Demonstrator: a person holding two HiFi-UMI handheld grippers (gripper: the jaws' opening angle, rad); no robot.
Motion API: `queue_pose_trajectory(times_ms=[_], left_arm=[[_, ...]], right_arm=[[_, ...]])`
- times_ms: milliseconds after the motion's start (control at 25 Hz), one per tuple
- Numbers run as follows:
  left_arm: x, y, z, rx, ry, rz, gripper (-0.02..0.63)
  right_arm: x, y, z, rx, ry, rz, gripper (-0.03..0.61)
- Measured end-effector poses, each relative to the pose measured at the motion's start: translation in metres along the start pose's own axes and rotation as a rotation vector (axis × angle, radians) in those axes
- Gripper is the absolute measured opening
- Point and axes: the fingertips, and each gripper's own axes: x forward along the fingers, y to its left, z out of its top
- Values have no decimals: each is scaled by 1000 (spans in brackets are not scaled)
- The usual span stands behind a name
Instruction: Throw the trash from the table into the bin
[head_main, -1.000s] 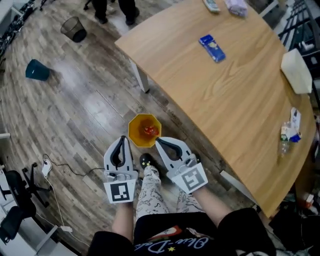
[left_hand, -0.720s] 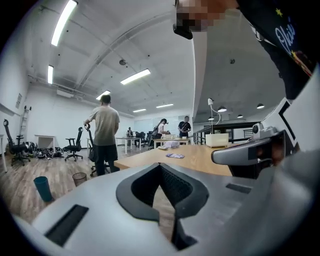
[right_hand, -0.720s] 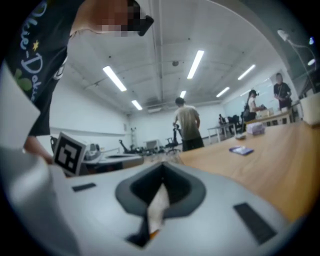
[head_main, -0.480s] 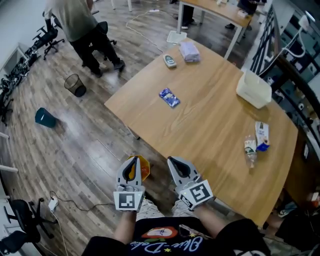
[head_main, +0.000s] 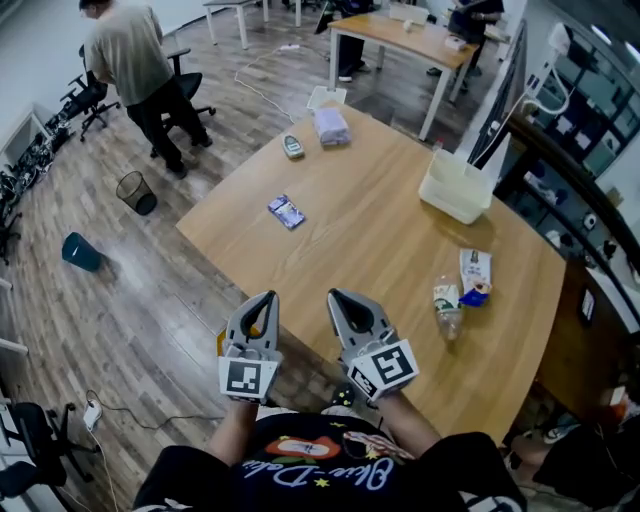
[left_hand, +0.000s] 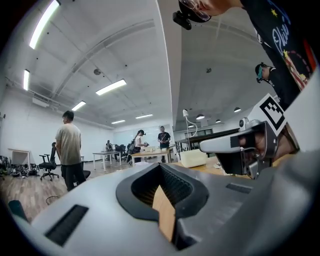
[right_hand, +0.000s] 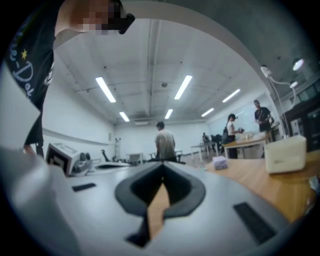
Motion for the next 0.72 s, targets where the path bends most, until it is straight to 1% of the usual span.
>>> queue_pose_trajectory(times_ms=[160,320,560,720], left_arm=[[22,-32,15,8,-29,-14,11],[35,-59,23,-6,-43,-26,11],[44,-81,32,13,-42,-46,11],[43,-84,38,23,-47,-51,11]], right_arm=[[-17,-19,14,-1,-16,20,3],[-31,-35,21,5,-24,37,3],[-47,-54,26,26,-34,30,3],[-49,-60,29,28,-46,18,5]])
